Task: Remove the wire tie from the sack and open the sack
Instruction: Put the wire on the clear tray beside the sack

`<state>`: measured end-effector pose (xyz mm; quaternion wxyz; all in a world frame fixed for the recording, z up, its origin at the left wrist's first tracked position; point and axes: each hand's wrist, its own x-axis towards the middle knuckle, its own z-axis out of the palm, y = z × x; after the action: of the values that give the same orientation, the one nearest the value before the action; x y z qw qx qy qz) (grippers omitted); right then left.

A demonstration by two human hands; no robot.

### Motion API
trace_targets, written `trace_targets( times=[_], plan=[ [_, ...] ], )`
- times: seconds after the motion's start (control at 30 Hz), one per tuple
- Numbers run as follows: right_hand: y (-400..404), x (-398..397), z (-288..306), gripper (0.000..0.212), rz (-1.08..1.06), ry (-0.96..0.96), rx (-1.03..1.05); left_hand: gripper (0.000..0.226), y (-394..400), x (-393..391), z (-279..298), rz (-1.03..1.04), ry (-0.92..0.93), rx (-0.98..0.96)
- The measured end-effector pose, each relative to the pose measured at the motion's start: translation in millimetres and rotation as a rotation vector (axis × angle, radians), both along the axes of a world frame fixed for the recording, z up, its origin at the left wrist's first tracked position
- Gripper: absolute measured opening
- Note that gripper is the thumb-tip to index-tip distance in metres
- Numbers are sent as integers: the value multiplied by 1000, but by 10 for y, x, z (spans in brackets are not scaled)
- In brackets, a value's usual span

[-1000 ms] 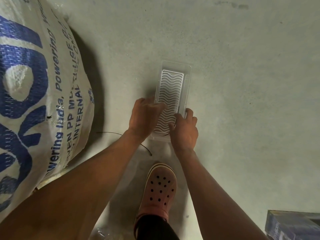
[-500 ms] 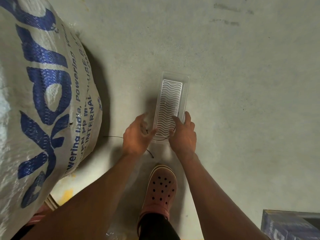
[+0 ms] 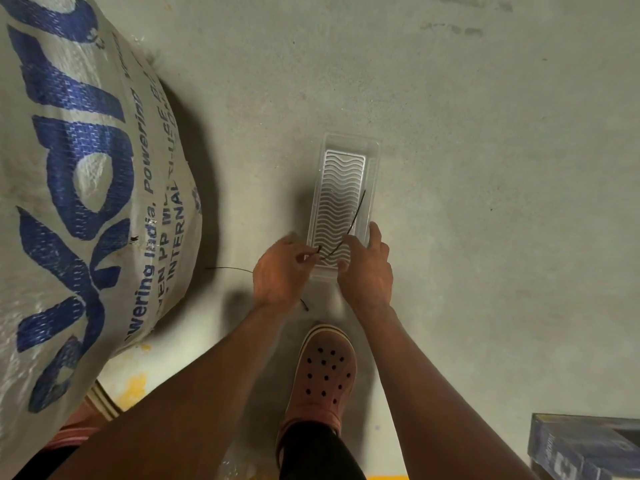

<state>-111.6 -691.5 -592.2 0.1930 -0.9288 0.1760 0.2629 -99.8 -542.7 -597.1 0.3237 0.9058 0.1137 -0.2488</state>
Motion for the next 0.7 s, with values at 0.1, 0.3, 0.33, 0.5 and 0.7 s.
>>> trace_targets(
  times=[0.1, 0.3, 0.33, 0.5, 0.7],
  plan=[
    [-19, -2, -26, 53, 11, 3, -1, 17, -73, 175, -72, -142, -75, 109],
    [-37, 37, -128, 53, 20, -37, -1, 23, -178, 315, -211, -130, -211, 125],
    [-39, 36, -141, 53, 19, -42, -2, 30, -168, 303, -231, -136, -233, 99],
    [-87, -26, -181, 64, 37, -52, 22, 70, -2, 209, -297, -234, -182, 23],
    [-113, -23, -21, 82, -43, -69, 178, 86, 77, 198, -156, -270, -13, -26]
  ],
)
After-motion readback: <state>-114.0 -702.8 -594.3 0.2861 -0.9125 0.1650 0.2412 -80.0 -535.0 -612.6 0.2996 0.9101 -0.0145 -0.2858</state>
